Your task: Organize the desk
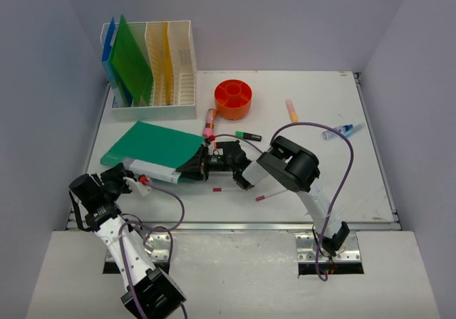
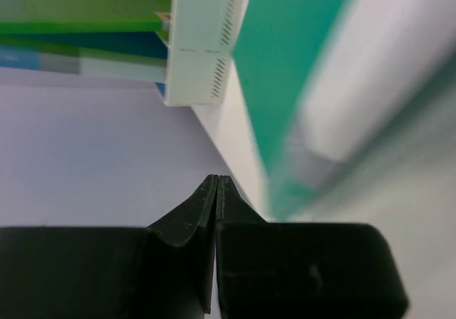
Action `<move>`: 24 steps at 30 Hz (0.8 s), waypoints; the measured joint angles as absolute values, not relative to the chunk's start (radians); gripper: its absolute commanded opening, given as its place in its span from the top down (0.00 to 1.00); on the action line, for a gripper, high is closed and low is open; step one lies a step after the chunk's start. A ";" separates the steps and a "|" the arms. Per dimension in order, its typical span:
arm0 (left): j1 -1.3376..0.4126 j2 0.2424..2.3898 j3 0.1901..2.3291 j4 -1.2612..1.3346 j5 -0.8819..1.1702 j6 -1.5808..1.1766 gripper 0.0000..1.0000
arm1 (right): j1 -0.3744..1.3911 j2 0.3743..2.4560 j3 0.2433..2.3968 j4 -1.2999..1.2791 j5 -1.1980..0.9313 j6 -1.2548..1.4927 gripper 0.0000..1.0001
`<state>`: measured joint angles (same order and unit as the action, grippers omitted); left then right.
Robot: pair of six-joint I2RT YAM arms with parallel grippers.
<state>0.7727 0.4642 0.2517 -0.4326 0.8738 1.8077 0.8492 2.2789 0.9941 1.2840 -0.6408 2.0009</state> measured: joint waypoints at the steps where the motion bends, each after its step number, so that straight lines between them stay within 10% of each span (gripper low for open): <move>1: 0.773 0.443 0.260 -0.426 0.886 1.805 1.00 | 0.844 2.273 0.996 1.283 -0.674 1.999 0.44; 13: 0.773 0.319 0.370 -0.321 1.059 1.789 1.00 | 0.611 2.113 1.078 1.230 -1.027 1.892 0.39; 18: 0.773 0.351 0.483 -0.394 1.085 1.686 0.26 | 0.565 2.043 1.078 1.227 -1.060 1.839 0.41; 24: 0.769 0.542 0.774 -0.946 1.124 1.842 0.18 | 0.582 2.079 1.070 1.197 -1.067 1.826 0.45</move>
<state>0.7694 0.5419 0.7745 -0.9459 1.1238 1.8417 0.5819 2.0794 1.0700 1.1965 -1.0674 1.8256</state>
